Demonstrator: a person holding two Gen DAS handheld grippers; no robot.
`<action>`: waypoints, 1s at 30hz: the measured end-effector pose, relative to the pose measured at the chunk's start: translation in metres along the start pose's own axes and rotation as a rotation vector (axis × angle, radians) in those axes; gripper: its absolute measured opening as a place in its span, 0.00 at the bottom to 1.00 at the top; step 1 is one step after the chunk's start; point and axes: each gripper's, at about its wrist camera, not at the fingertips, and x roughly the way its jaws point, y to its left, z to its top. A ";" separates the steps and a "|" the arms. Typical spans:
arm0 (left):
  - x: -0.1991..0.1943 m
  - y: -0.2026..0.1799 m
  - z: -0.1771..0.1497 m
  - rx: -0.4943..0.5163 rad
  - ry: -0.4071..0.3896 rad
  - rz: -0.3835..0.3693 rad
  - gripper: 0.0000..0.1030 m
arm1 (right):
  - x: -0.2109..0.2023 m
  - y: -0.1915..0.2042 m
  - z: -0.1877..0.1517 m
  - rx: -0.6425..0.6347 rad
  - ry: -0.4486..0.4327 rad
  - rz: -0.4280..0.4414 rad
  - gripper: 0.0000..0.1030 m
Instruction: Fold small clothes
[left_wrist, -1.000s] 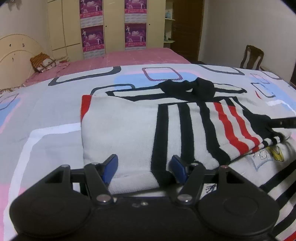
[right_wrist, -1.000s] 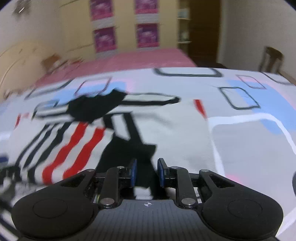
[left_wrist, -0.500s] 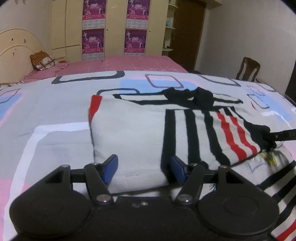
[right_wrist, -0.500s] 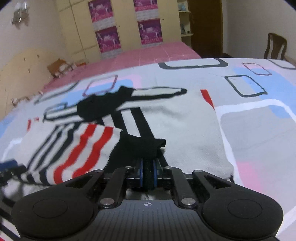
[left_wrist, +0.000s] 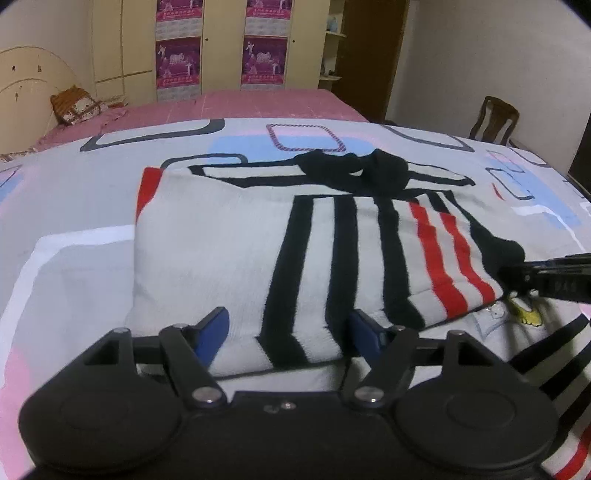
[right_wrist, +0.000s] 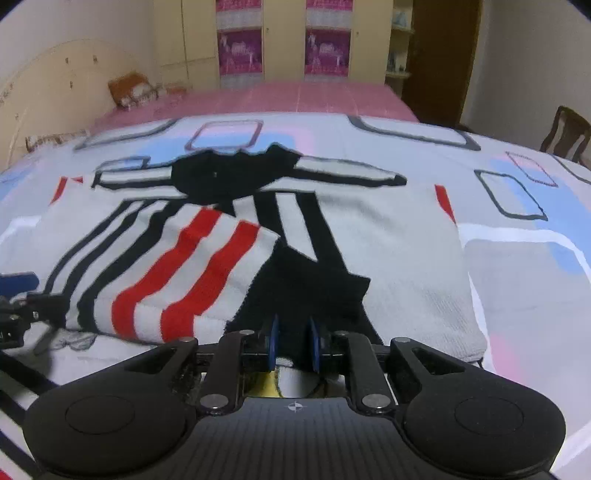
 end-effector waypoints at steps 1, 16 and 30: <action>0.000 -0.001 0.001 0.012 0.005 0.004 0.71 | 0.000 0.000 0.002 0.007 0.010 -0.001 0.15; -0.003 -0.004 -0.005 0.026 -0.012 0.020 0.71 | 0.000 0.003 -0.001 -0.039 0.000 -0.023 0.15; -0.057 -0.015 -0.034 0.056 -0.035 0.135 0.98 | -0.072 -0.028 -0.021 -0.009 -0.072 0.077 0.74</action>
